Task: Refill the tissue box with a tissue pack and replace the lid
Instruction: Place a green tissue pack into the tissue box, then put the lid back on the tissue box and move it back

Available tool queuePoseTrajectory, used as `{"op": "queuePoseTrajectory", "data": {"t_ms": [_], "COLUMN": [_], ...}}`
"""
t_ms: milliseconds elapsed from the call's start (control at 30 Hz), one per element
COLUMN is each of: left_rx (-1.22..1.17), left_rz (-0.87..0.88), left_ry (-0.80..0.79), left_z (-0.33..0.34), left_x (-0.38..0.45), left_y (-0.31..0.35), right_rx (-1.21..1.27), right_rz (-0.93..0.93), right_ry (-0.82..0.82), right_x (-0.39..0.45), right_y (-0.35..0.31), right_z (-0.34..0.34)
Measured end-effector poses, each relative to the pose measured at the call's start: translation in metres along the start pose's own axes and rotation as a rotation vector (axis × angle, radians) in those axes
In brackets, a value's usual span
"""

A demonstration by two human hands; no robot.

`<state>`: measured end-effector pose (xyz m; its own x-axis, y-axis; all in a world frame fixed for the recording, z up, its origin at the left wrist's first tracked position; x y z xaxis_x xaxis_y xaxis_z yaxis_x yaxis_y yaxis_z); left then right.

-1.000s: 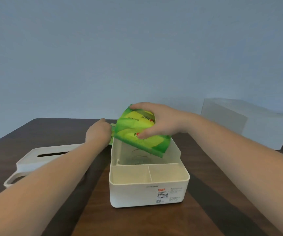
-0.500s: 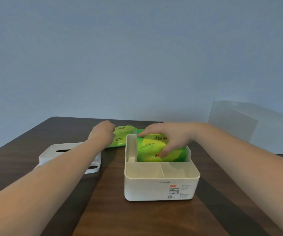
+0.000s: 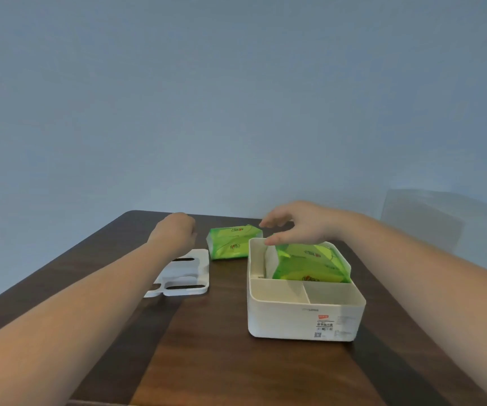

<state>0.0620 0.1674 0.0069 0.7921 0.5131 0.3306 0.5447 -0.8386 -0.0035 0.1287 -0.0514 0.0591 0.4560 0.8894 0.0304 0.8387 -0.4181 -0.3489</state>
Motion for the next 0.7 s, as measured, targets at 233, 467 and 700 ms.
{"op": "queuePoseTrajectory", "data": {"t_ms": [233, 467, 700], "left_rx": [-0.019, -0.179, -0.387], "left_rz": [-0.194, -0.388, -0.483], "left_ry": [-0.1, -0.216, -0.255], "left_z": [0.021, 0.058, 0.077], "left_x": [-0.029, -0.044, -0.043], "left_y": [-0.063, -0.115, -0.128], "right_rx": [-0.03, -0.121, 0.021], "right_rz": [-0.019, 0.06, 0.268], "right_ry": [0.029, -0.113, -0.167], "right_x": [0.034, 0.077, 0.111], "right_y": [-0.047, -0.074, -0.061], "right_z": [0.032, 0.089, 0.135]}}
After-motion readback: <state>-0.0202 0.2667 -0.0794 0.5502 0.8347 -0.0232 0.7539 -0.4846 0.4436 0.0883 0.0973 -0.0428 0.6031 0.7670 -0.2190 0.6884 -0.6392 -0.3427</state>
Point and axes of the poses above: each hand's wrist, its own x-axis towards the middle knuckle, its own z-axis out of the palm, y = z × x, the point moved 8 cm from there along x, towards the middle knuckle, and after that the axes turned 4 degrees about x, right-handed, at the moved point
